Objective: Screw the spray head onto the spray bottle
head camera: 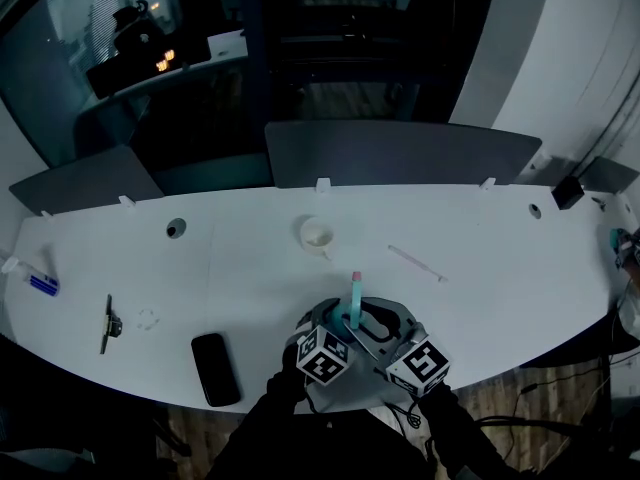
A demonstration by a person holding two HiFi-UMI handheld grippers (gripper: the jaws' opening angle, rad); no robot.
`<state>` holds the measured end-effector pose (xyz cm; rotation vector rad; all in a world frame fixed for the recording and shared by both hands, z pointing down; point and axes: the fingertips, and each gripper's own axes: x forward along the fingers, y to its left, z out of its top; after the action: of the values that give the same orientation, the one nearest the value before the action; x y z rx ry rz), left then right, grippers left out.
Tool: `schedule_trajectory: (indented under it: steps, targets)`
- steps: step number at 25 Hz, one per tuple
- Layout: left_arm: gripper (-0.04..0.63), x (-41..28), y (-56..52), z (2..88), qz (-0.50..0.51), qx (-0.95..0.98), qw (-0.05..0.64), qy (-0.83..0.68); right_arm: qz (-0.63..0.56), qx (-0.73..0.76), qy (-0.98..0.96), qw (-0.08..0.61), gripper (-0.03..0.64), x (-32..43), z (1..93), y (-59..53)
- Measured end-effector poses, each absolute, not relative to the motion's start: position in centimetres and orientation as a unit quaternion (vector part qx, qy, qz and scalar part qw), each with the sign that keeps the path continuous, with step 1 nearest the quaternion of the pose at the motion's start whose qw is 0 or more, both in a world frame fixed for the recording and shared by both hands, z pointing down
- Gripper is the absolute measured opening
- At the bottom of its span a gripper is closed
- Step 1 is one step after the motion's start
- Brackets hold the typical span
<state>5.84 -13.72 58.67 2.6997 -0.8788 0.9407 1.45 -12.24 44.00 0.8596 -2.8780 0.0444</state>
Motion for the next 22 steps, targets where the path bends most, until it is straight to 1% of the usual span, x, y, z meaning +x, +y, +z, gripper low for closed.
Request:
schedule_trajectory:
  steps: [6, 12, 18, 22]
  targets:
    - [0.414, 5.79, -13.71, 58.76, 0.314, 0.9, 0.076, -0.293, 0.008, 0.281, -0.956, 0.08, 0.126, 1.68, 44.86, -12.38]
    - [0.414, 5.82, -13.74, 58.66, 0.314, 0.899, 0.077, -0.294, -0.038, 0.288, -0.952, 0.097, 0.126, 1.48, 44.74, -12.21]
    - [0.414, 5.84, -13.76, 58.66, 0.315, 0.899, 0.076, -0.294, -0.02, 0.318, -0.946, 0.06, 0.126, 1.78, 44.55, -12.26]
    - [0.414, 5.8, -13.66, 58.64, 0.315, 0.899, 0.076, -0.294, -0.039, 0.348, -0.936, 0.046, 0.126, 1.85, 44.51, -12.09]
